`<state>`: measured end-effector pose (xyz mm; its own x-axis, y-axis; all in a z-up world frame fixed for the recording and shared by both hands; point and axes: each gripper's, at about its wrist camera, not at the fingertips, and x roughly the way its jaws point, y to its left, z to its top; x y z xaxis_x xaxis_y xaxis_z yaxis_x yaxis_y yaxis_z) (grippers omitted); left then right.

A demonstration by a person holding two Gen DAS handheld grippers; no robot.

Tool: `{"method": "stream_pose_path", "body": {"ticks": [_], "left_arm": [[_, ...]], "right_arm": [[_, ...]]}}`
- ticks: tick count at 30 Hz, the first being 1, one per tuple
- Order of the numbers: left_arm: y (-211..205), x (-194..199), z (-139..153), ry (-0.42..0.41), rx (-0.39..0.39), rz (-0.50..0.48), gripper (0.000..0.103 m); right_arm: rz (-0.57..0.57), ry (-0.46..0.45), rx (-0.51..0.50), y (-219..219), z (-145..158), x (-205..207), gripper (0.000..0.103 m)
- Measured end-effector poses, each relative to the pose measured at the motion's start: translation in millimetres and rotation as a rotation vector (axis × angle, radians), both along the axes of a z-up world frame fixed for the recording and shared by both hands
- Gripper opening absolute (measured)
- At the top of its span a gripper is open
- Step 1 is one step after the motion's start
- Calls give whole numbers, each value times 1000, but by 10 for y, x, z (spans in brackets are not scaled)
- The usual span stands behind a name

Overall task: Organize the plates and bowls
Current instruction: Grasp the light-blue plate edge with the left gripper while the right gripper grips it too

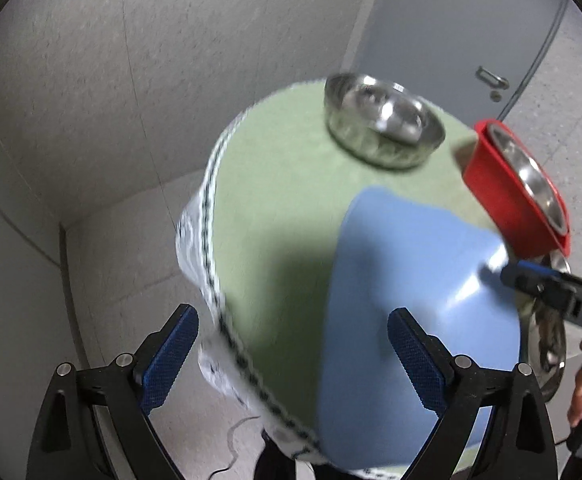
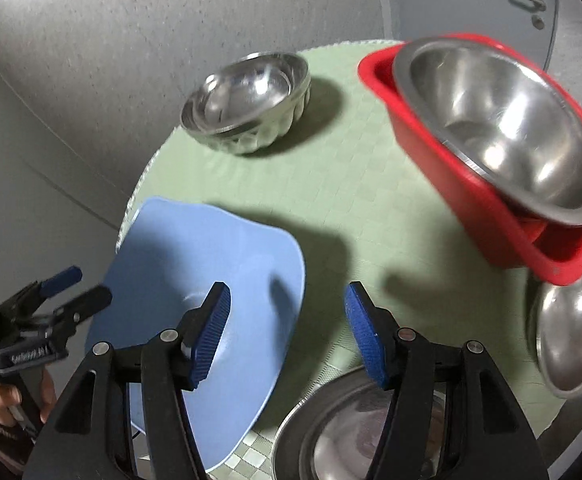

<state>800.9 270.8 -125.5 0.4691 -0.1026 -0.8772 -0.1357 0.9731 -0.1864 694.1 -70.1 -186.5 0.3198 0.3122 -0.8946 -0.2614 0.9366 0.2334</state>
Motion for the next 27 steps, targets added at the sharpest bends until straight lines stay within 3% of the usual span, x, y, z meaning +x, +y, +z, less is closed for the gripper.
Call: {"method": "stream_pose_path", "body": {"ticks": [3, 4, 6, 8, 10, 16, 27], "left_arm": [[9, -59, -80, 31, -23, -11, 90], [-10, -38, -108, 40, -35, -26, 84], [-71, -6, -144, 51, -52, -63, 68], [-95, 60, -166, 60, -75, -105, 34], [-147, 106, -206, 70, -93, -133, 23], [-106, 129, -101, 24, -99, -121, 21], [-343, 425, 492, -61, -126, -158, 19]], "right_arm": [[4, 22, 1, 46, -97, 44, 61], [5, 27, -3, 52, -120, 50, 61], [27, 34, 1, 71, -158, 58, 61], [48, 41, 18, 105, -188, 86, 56], [55, 61, 59, 98, -212, 92, 42], [22, 46, 90, -54, -166, 98, 20], [-31, -94, 155, -456, 512, 248, 19]]}}
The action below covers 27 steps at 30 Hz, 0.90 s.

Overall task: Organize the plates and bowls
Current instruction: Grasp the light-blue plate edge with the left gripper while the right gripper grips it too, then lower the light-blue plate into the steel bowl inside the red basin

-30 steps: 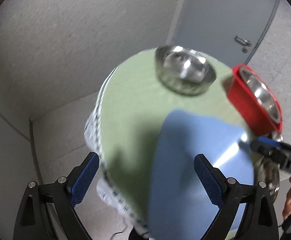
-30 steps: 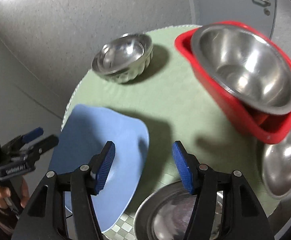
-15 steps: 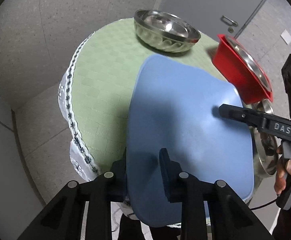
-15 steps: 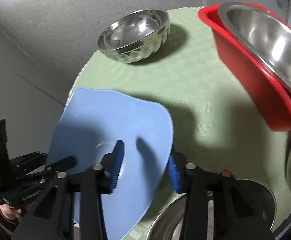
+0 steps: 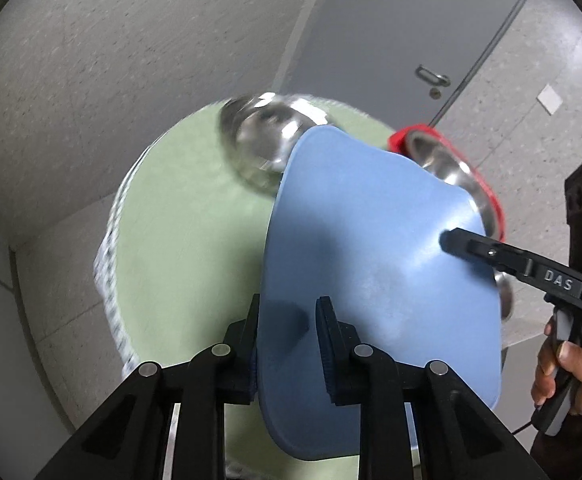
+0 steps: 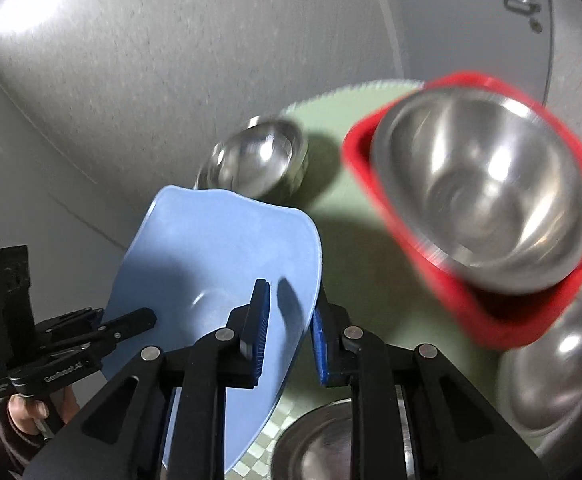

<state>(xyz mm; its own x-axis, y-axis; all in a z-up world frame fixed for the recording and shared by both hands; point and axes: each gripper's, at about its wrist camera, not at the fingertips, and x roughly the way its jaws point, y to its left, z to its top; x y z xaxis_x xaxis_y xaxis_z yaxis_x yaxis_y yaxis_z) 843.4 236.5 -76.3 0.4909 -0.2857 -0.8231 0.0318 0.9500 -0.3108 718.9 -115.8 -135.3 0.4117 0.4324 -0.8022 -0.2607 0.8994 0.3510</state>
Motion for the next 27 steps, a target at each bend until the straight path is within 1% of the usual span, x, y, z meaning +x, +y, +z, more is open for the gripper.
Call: {"method": "stream_pose_path", "body": {"ticks": [4, 5, 8, 11, 16, 22, 25, 27], "left_arm": [[-314, 346, 172, -23, 0, -52, 20], [-417, 453, 216, -28, -3, -67, 20], [-721, 741, 336, -46, 3, -110, 20], [-1016, 1021, 379, -64, 5, -162, 20], [-1397, 1473, 229, -50, 14, -223, 20], [-1610, 1898, -51, -10, 36, -254, 20], [-1650, 2051, -164, 6, 48, -255, 20], [-1765, 2173, -212, 7, 52, -258, 20]], "right_arm": [[-50, -49, -12, -291, 202, 135, 19], [-72, -58, -13, -422, 245, 198, 19], [-124, -74, -16, -732, 297, 325, 19], [-175, -78, -16, -1042, 293, 472, 19], [-238, -75, -32, -1482, 250, 590, 19], [-275, -49, -55, -1661, 40, 832, 19], [-277, -32, -71, -1685, -45, 936, 19], [-274, -23, -86, -1699, -98, 1001, 19]]}}
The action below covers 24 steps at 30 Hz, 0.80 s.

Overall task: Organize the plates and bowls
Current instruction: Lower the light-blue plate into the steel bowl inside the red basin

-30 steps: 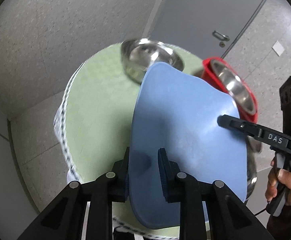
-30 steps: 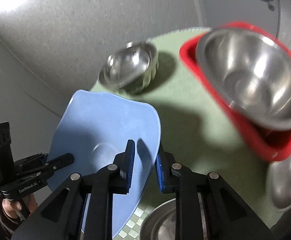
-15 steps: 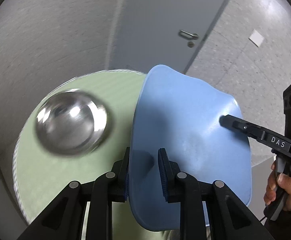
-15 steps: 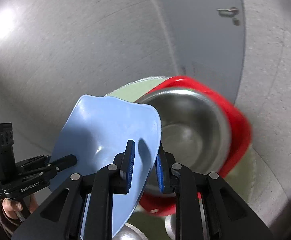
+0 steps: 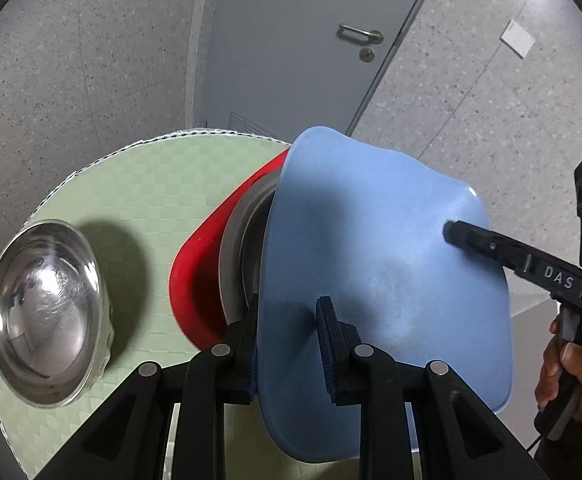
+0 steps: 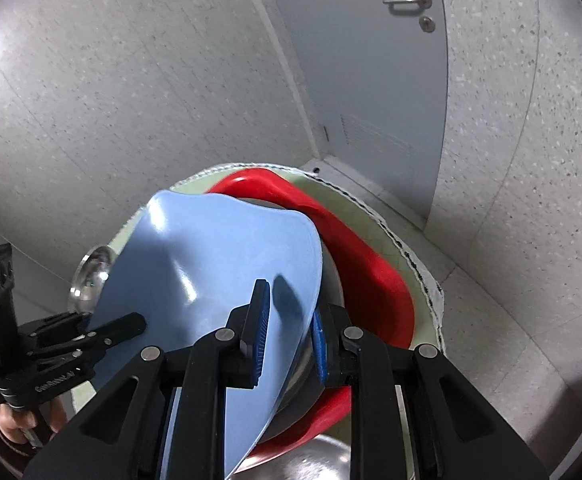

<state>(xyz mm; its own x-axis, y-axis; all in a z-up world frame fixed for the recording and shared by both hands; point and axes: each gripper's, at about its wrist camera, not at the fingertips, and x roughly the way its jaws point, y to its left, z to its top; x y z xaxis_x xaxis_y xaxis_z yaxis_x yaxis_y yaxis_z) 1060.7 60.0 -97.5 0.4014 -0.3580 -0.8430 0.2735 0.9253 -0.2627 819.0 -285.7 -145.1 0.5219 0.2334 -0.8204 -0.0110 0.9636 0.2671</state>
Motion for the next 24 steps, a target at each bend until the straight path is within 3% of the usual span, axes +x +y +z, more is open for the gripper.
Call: {"method": "stream_pose_path", "body": {"ticks": [6, 12, 17, 24], "left_arm": [[-187, 140, -80, -14, 35, -10, 25], [-334, 93, -92, -25, 44, -31, 41], [-385, -10, -61, -48, 34, -62, 71], [-426, -122, 11, -81, 48, -45, 81]], "right_arm": [[7, 22, -16, -37, -143, 120, 19], [7, 18, -40, -23, -135, 120, 22], [-13, 19, -57, -12, -115, 53, 31], [-49, -6, -67, -61, -42, -61, 40]]}}
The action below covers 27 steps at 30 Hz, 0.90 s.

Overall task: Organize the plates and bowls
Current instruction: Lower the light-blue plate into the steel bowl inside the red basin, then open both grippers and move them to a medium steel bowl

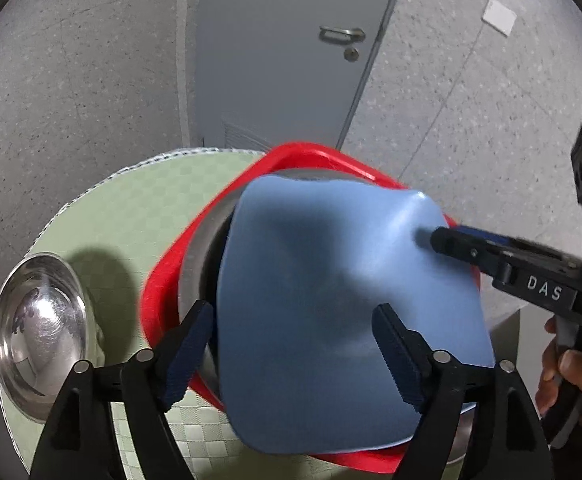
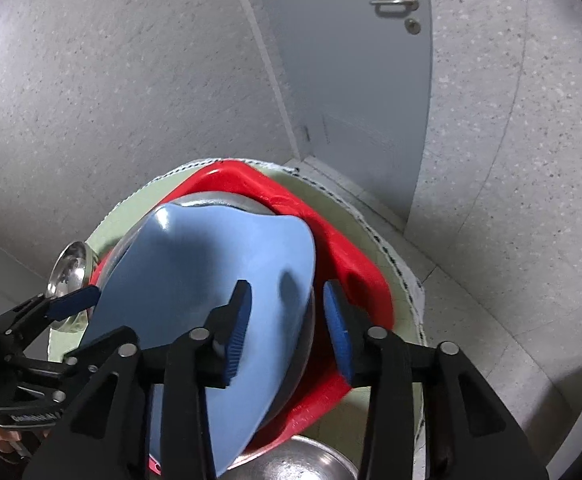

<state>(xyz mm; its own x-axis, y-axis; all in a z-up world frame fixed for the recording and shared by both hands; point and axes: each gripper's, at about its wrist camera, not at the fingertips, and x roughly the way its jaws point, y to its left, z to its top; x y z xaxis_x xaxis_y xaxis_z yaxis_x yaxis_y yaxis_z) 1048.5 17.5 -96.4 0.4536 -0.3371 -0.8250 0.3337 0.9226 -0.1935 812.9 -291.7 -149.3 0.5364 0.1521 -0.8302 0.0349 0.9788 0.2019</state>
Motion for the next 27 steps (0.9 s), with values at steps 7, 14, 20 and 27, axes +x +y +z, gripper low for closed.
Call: {"method": "stream_pose_path", "body": {"ticks": [7, 14, 20, 27], "left_arm": [[332, -269, 212, -67, -33, 59, 89], [788, -759, 152, -101, -62, 75, 91], [1185, -1247, -42, -67, -76, 75, 91], [1296, -1732, -145, -28, -67, 45, 91]], "right_arm": [[-6, -49, -14, 87, 242, -283, 46], [49, -66, 2, 431, 299, -754, 47], [63, -48, 16, 754, 145, -1253, 50], [76, -48, -4, 1016, 20, -1771, 51]]}}
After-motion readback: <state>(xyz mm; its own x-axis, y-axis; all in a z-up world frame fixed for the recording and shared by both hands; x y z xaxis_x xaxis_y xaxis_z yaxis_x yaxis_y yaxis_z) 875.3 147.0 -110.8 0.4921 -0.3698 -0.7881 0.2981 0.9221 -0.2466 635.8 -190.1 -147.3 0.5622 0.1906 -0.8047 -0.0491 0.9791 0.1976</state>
